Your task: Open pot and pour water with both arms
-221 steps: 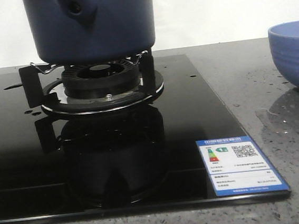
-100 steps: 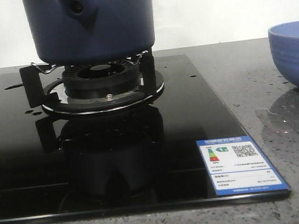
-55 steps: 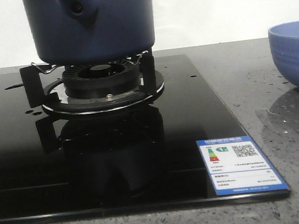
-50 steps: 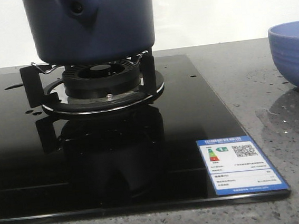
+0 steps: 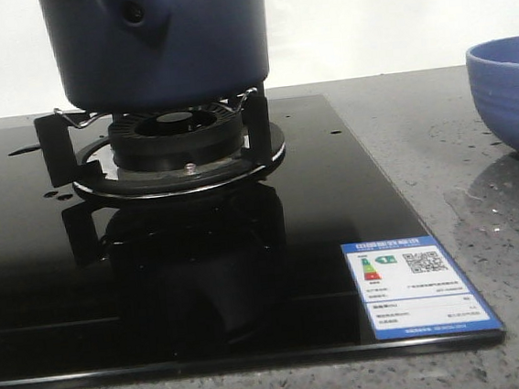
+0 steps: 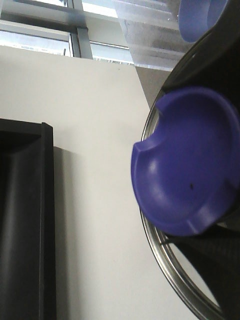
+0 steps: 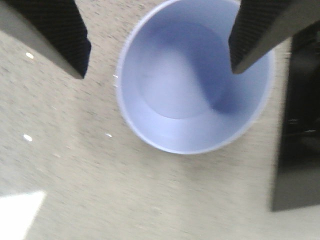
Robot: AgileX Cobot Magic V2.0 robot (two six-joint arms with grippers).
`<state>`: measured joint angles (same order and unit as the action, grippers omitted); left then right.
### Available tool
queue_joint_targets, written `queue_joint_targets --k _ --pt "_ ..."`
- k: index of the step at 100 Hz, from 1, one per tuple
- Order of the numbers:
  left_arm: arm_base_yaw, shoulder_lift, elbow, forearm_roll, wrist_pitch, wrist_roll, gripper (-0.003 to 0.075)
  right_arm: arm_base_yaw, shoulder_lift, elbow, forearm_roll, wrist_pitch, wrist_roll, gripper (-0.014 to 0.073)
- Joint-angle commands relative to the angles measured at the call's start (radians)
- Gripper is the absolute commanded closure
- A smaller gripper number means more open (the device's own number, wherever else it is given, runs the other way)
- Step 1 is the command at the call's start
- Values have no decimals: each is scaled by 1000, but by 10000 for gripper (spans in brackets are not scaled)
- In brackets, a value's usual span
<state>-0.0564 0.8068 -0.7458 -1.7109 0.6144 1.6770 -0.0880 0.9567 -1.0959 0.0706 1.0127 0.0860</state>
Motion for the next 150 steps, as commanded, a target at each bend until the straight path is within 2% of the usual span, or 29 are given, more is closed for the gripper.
queue_joint_targets --k 1,29,50,60,72,83,95,108,128,150 --pt "-21 -13 -29 -76 16 -11 437 -17 30 -30 -23 -27 16 69" --pt "-77 -13 -29 -76 -3 -11 437 -126 152 47 32 -46 14 69" --pt "-77 -13 -29 -76 -1 -11 437 -137 227 127 125 -105 -15 75" --pt "-77 -13 -29 -76 -1 -11 437 -137 262 143 143 -112 -15 148" --pt "-77 -13 -29 -76 -1 -11 437 -137 281 150 174 -123 -15 309" --pt "-77 -13 -29 -76 -1 -11 437 -137 293 150 197 -135 -17 407" --pt "-77 -13 -29 -76 -1 -11 437 -137 297 150 247 -135 -86 503" --pt "-77 -13 -29 -76 -1 -11 437 -137 297 136 279 -121 -124 664" --pt "-77 -14 -29 -76 -18 -11 437 -135 297 23 293 -18 -147 661" --pt "-77 -51 -29 -76 -104 -11 437 -93 320 -244 293 133 -149 651"
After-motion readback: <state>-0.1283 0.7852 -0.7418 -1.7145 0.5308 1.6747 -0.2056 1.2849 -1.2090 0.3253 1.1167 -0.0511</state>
